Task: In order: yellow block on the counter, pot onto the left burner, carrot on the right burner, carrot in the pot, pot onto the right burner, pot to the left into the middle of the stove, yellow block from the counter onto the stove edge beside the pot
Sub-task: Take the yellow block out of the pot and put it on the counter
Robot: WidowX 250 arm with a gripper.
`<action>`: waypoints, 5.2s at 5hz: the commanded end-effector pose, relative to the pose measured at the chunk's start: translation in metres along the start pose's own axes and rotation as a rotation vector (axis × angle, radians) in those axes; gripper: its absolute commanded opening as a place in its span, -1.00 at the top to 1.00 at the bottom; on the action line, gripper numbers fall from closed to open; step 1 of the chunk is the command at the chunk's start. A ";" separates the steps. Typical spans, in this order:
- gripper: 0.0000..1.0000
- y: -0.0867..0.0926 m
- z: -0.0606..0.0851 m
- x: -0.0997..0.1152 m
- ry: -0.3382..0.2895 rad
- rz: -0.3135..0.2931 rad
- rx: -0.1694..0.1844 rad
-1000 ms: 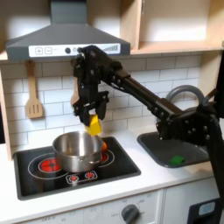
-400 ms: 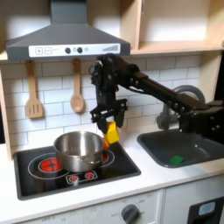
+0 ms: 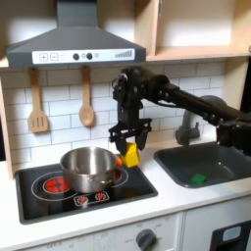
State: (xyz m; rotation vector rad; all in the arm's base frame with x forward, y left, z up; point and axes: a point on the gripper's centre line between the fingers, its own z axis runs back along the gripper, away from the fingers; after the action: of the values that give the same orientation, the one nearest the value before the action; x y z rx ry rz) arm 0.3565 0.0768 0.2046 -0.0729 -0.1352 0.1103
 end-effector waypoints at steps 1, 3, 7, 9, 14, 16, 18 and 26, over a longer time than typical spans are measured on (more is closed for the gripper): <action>1.00 0.005 -0.026 -0.012 -0.011 -0.075 0.107; 1.00 0.002 -0.037 -0.022 0.014 -0.094 0.125; -1.00 0.001 -0.032 -0.025 0.024 -0.056 0.129; -1.00 0.000 -0.031 -0.027 0.032 -0.037 0.120; -1.00 -0.006 -0.023 -0.023 0.075 0.058 0.090; -1.00 -0.008 -0.033 -0.020 0.077 0.053 0.098; -1.00 -0.004 -0.044 -0.019 0.098 0.054 0.122; 1.00 -0.011 -0.054 -0.021 0.112 0.027 0.100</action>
State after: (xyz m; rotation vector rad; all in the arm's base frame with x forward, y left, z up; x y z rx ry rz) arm 0.3433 0.0673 0.1542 0.0382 -0.0317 0.1510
